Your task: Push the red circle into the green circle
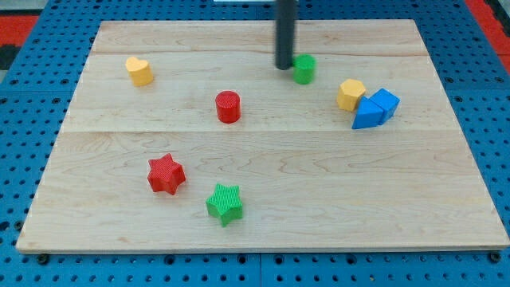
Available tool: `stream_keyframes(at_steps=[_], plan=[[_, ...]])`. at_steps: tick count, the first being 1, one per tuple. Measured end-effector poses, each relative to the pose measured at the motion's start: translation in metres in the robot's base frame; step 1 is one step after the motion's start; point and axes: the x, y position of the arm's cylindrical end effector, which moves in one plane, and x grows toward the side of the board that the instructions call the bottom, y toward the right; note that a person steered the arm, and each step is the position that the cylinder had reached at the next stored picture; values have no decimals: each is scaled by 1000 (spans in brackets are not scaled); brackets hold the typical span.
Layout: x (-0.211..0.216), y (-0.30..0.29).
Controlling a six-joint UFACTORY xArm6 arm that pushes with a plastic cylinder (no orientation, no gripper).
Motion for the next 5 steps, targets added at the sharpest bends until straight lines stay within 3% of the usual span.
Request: stream_keyframes(at_steps=[1, 2, 3, 4, 5], plan=[[6, 18], [-21, 41], [42, 29], [14, 14], [-5, -74]])
